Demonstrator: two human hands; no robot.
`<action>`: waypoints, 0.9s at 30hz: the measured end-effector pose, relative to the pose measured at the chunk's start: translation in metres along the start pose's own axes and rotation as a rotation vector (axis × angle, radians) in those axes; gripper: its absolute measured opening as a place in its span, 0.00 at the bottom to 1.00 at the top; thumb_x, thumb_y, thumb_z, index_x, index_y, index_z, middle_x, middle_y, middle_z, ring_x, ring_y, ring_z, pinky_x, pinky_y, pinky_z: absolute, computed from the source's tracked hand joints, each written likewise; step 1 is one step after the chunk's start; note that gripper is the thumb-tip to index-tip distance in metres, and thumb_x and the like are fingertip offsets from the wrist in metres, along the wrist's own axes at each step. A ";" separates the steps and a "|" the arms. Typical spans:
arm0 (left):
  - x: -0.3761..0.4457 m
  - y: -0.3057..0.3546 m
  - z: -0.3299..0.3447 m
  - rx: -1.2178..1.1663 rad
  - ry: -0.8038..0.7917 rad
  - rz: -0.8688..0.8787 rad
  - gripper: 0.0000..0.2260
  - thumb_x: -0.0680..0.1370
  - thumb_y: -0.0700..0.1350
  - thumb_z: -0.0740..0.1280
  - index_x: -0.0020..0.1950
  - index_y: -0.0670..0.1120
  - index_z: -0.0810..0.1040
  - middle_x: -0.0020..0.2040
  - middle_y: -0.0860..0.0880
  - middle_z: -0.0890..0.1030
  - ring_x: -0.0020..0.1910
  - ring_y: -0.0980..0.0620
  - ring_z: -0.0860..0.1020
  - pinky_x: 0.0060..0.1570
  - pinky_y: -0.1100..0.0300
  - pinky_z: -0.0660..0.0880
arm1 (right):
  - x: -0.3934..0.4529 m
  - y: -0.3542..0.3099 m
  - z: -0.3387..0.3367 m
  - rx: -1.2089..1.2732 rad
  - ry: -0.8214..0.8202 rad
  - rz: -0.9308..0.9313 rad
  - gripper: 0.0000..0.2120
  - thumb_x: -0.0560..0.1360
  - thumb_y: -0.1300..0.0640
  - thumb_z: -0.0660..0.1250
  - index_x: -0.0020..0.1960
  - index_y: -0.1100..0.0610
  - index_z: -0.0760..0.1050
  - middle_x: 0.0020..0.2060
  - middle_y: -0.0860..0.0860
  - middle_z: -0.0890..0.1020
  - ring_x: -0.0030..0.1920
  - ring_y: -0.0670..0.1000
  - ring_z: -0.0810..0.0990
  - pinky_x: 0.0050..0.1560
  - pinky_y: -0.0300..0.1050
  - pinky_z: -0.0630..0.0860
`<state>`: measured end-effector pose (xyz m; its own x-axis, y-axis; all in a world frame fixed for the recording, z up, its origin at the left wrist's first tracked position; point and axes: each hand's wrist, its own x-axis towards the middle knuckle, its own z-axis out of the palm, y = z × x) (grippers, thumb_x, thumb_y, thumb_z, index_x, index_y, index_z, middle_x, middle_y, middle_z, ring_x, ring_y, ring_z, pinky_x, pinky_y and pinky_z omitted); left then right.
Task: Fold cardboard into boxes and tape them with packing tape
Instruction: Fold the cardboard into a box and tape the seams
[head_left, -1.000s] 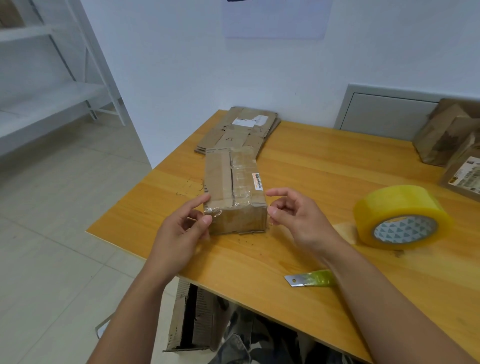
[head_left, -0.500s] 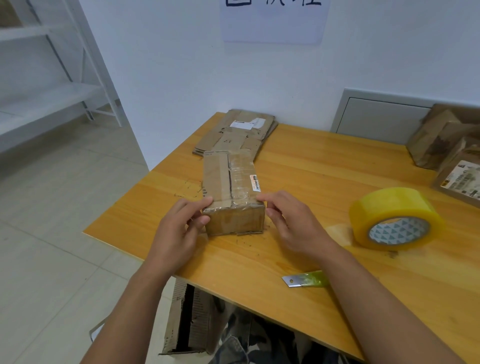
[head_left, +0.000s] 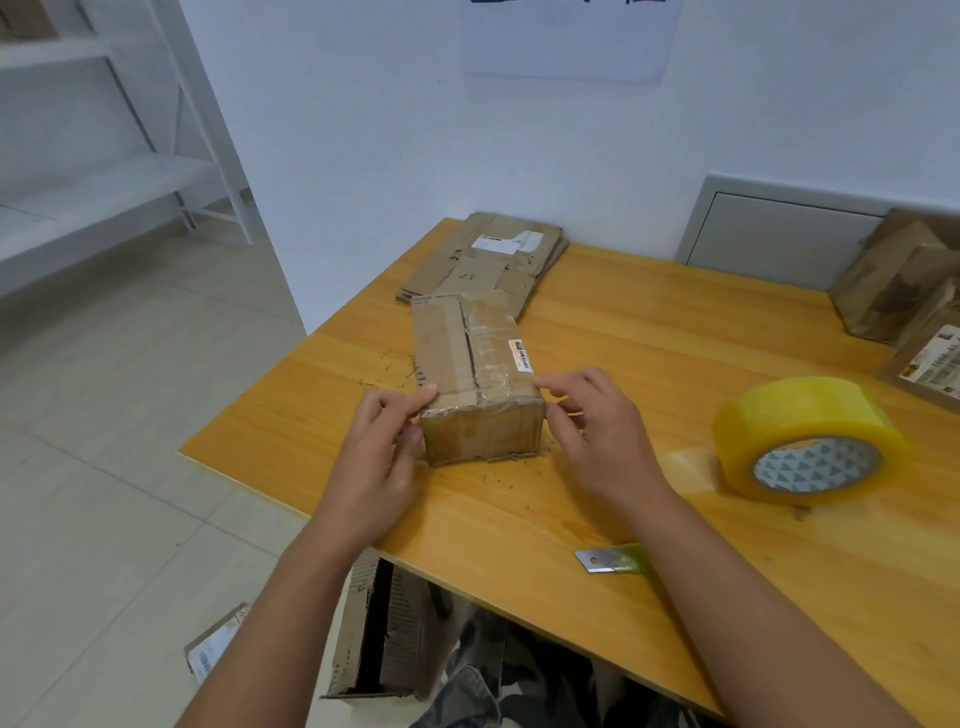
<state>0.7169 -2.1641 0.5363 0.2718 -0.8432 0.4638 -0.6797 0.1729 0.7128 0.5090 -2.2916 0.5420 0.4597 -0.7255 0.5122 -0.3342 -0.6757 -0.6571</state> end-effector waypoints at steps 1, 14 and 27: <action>-0.001 0.002 0.003 0.013 0.031 0.002 0.22 0.81 0.33 0.62 0.69 0.54 0.72 0.55 0.52 0.72 0.53 0.60 0.72 0.51 0.67 0.72 | 0.000 0.000 0.001 -0.017 0.015 -0.011 0.15 0.77 0.66 0.65 0.61 0.54 0.80 0.49 0.45 0.76 0.45 0.48 0.78 0.47 0.47 0.78; 0.002 0.028 0.019 0.323 0.210 -0.071 0.21 0.74 0.50 0.63 0.65 0.46 0.79 0.59 0.49 0.70 0.54 0.57 0.67 0.51 0.59 0.71 | -0.001 -0.019 0.010 -0.281 -0.020 -0.208 0.16 0.76 0.47 0.62 0.56 0.57 0.77 0.56 0.53 0.72 0.49 0.54 0.75 0.38 0.47 0.76; 0.016 0.020 0.037 0.194 0.184 -0.042 0.13 0.76 0.57 0.69 0.54 0.52 0.81 0.58 0.53 0.72 0.61 0.55 0.63 0.57 0.57 0.66 | 0.010 -0.021 0.013 -0.261 -0.066 -0.186 0.12 0.77 0.50 0.67 0.58 0.51 0.80 0.48 0.53 0.71 0.46 0.53 0.73 0.34 0.45 0.73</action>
<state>0.6823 -2.1934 0.5381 0.4095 -0.7381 0.5363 -0.7783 0.0241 0.6274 0.5314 -2.2825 0.5536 0.5824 -0.5819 0.5677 -0.4347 -0.8130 -0.3874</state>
